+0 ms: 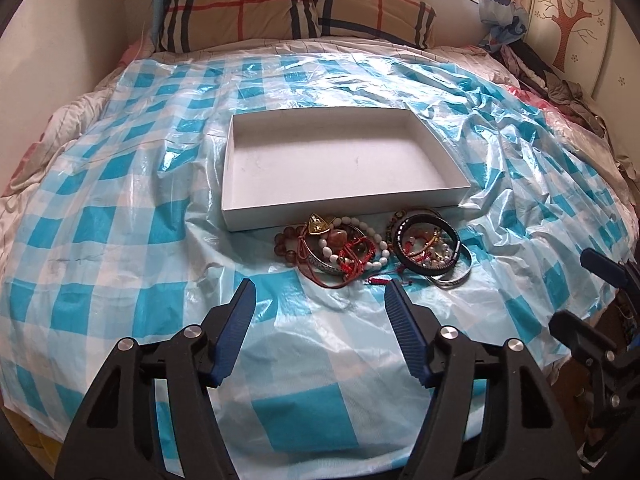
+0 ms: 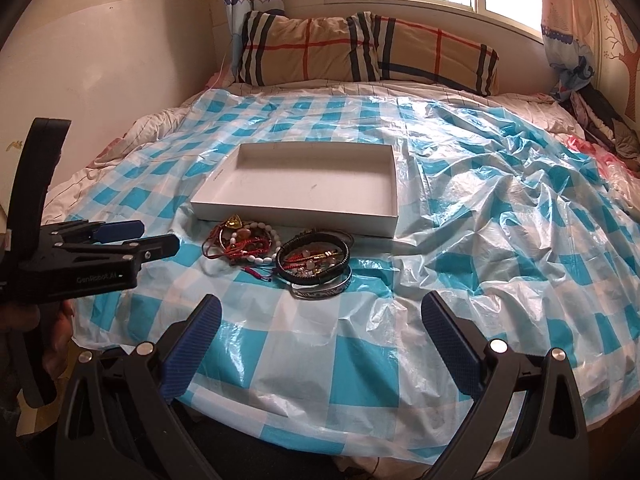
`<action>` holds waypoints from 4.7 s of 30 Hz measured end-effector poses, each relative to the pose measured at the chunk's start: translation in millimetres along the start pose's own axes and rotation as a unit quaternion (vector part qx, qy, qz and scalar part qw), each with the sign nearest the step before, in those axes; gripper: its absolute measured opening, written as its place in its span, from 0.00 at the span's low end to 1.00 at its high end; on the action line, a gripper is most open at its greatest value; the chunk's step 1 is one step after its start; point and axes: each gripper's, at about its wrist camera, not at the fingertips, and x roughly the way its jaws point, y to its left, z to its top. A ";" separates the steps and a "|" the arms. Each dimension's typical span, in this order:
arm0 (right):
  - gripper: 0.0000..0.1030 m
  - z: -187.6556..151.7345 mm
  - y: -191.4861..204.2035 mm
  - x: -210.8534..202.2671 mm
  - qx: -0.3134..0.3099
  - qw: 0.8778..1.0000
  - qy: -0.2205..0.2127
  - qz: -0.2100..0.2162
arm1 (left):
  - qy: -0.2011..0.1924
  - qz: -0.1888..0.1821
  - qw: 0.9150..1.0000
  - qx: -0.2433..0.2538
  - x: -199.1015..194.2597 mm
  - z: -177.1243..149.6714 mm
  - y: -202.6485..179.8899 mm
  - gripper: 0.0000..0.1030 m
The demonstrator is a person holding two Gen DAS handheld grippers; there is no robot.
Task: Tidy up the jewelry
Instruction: 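Grasp the black leather bracelet with the right tool while the left grasps the orange-bead red cord bracelet, then lower both bracelets into the white box and open both tools, then reach the left tool to the red braided bracelet and grasp it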
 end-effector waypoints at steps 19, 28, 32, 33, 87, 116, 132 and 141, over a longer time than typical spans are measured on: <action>0.93 16.9 -16.4 47.3 -0.007 1.000 0.008 0.016 | 0.069 -0.036 0.997 0.007 62.4 19.8 4.1 0.03; 0.93 33.3 -0.2 98.8 -0.045 0.997 0.046 0.040 | 0.020 -0.056 0.998 0.006 0.4 18.6 8.8 0.03; 0.93 36.2 2.2 127.1 -0.050 0.995 0.073 0.043 | 0.011 -0.063 0.998 0.000 -11.8 13.9 9.7 0.03; 0.93 36.3 1.9 132.4 -0.050 0.995 0.079 0.045 | 0.009 -0.064 0.998 -0.001 -14.0 12.8 9.9 0.03; 0.77 84.4 -19.7 120.3 -0.037 0.998 -0.019 0.053 | -0.016 0.003 1.000 -0.009 51.2 80.6 14.6 0.29; 0.85 16.9 7.2 -22.2 -0.027 0.997 -0.036 0.059 | -0.060 0.066 0.996 0.028 -93.7 -6.6 -12.4 0.73; 0.85 8.3 -12.2 20.6 -0.007 0.998 0.006 0.055 | -0.002 0.037 0.999 0.005 -31.4 -14.1 16.3 0.75; 0.85 5.3 -27.9 39.1 0.014 0.998 0.019 0.056 | 0.015 -0.018 0.999 0.036 21.2 11.6 -16.7 0.63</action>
